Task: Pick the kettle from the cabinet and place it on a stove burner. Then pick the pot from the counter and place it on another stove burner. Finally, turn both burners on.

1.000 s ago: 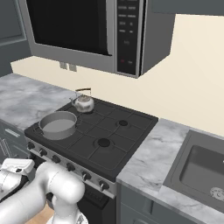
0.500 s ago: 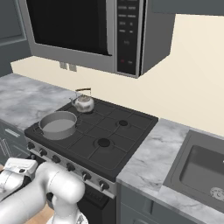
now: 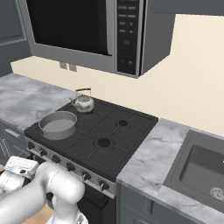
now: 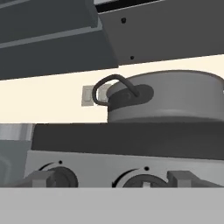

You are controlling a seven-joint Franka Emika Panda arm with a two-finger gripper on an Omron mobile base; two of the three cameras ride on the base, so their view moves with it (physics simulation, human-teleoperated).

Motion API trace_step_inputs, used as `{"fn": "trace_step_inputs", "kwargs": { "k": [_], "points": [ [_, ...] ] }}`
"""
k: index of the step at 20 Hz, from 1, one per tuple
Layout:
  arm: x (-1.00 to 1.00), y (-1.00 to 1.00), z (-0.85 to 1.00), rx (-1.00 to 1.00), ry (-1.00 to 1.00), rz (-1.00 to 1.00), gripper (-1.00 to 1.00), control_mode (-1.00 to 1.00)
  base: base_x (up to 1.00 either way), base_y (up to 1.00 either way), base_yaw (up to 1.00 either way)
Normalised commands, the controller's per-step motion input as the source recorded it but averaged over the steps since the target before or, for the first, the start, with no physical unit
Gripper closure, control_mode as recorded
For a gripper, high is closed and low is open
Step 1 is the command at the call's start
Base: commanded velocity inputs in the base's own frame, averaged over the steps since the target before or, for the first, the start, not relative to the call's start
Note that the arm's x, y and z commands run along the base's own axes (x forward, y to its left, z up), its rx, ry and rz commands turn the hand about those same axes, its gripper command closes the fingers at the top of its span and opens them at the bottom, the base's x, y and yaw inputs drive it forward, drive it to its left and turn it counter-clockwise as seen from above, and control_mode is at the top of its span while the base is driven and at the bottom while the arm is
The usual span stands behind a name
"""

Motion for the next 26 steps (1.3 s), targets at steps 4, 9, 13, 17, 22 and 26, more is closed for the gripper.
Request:
{"fn": "trace_step_inputs", "kwargs": {
  "k": [4,9,13,17,22,26],
  "points": [
    [0.00,-0.16,0.00,0.05,-0.03,-0.04,-1.00,-1.00,0.00,0.00,0.00],
    [0.02,-0.21,0.00,0.05,0.00,-0.02,-1.00,-1.00,0.00,0.00,0.00],
    [0.06,-0.19,0.00,0.04,0.00,0.00,-1.00,-1.00,0.00,0.00,0.00],
    [0.07,-0.16,0.00,0.04,0.00,0.00,-1.00,-1.00,0.00,0.00,0.00],
    [0.12,-0.06,0.00,0.03,0.00,0.00,-1.00,-1.00,0.00,0.00,0.00],
    [0.12,0.00,0.00,0.02,0.00,0.00,-1.00,-1.00,0.00,0.00,0.00]
  ]
}}
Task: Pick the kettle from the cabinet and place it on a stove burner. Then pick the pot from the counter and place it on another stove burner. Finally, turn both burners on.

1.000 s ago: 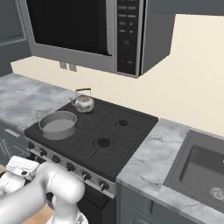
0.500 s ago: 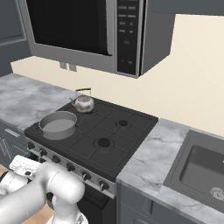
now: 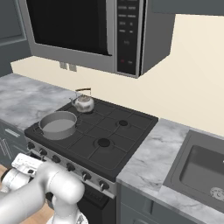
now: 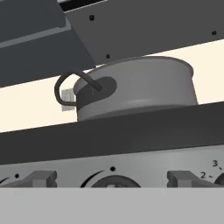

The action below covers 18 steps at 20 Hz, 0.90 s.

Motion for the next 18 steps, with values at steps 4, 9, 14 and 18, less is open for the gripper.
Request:
{"fn": "trace_step_inputs", "kwargs": {
  "k": [4,9,14,18],
  "points": [
    [0.09,0.00,0.00,0.00,0.00,0.00,-1.00,-1.00,0.00,0.00,0.00],
    [0.06,0.00,0.00,0.00,0.00,0.00,-1.00,-1.00,0.00,0.00,0.00],
    [0.08,0.00,-0.01,0.00,0.00,0.00,-1.00,-1.00,0.00,0.00,0.00],
    [0.07,0.00,-0.01,0.00,0.00,0.00,-1.00,-1.00,0.00,0.00,0.00]
  ]
}}
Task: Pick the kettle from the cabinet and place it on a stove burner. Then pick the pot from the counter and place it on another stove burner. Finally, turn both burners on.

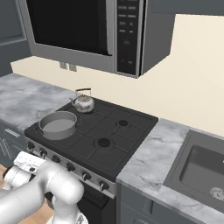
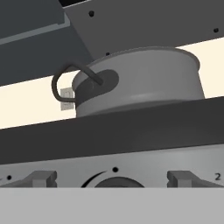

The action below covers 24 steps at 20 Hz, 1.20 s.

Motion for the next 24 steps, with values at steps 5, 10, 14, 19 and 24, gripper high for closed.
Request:
{"fn": "trace_step_inputs", "kwargs": {
  "k": [5,10,14,19,24],
  "points": [
    [0.06,0.00,-0.02,0.00,0.00,0.00,-1.00,-1.00,0.00,0.00,0.00],
    [0.04,-0.01,-0.06,0.00,0.00,0.00,-1.00,-1.00,0.00,0.00,0.00],
    [0.00,0.00,-0.13,0.00,0.00,0.00,-1.00,-1.00,0.00,0.00,0.00],
    [0.00,-0.01,-0.08,0.00,0.00,0.00,-1.00,-1.00,0.00,0.00,0.00],
    [0.06,0.00,0.00,0.00,0.00,0.00,-1.00,-1.00,0.00,0.00,0.00]
  ]
}}
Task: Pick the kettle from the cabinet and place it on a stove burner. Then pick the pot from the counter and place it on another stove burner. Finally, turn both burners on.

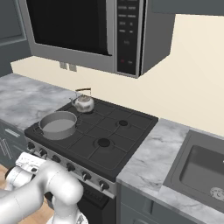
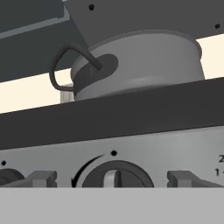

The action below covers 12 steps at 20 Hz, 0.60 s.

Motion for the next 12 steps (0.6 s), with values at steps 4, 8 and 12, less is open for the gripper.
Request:
{"fn": "trace_step_inputs", "kwargs": {
  "k": [4,8,12],
  "points": [
    [0.08,0.00,-0.01,0.00,0.00,0.00,-1.00,-1.00,0.00,0.00,0.00],
    [0.08,0.00,-0.04,0.00,0.00,0.00,-1.00,-1.00,0.00,0.00,0.00],
    [0.07,0.00,-0.09,0.00,0.00,0.00,-1.00,-1.00,0.00,0.00,0.00]
  ]
}}
